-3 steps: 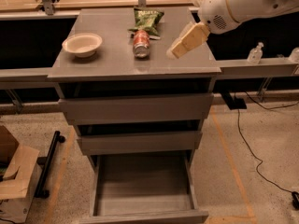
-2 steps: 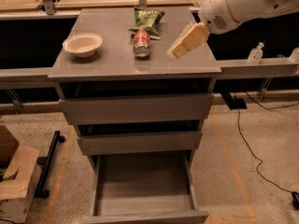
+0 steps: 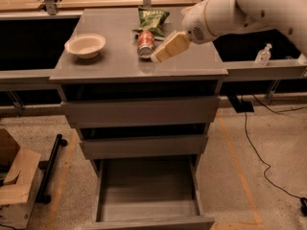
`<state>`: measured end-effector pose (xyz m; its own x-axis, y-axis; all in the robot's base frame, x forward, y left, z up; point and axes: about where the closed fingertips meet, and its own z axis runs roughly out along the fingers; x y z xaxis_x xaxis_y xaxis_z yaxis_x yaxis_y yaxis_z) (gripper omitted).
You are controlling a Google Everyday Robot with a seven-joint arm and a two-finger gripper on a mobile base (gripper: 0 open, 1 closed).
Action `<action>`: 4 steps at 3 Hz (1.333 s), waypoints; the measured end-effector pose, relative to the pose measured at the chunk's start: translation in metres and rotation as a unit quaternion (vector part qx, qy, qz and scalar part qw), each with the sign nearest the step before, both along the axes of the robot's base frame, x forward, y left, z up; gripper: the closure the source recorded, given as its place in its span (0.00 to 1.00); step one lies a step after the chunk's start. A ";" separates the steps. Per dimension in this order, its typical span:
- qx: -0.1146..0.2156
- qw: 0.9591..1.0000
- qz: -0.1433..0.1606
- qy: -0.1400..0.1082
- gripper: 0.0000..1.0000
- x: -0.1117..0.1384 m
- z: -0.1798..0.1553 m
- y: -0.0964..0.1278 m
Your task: Place coke can into bottom drawer
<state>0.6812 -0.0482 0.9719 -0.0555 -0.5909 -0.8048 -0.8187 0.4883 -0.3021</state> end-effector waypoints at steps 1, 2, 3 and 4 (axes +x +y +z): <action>0.029 0.999 -0.018 0.009 0.00 0.035 -0.020 0.021; 0.055 0.998 -0.033 0.023 0.00 0.073 -0.045 0.048; 0.078 0.995 -0.048 0.036 0.00 0.107 -0.068 0.069; 0.109 0.990 -0.070 0.050 0.00 0.137 -0.095 0.083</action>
Offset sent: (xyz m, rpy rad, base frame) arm 0.1204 0.0797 -0.0726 0.1744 0.0802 -0.1069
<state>0.8178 0.0352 0.8769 -0.2105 -0.3854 -0.8984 -0.7594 0.6432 -0.0980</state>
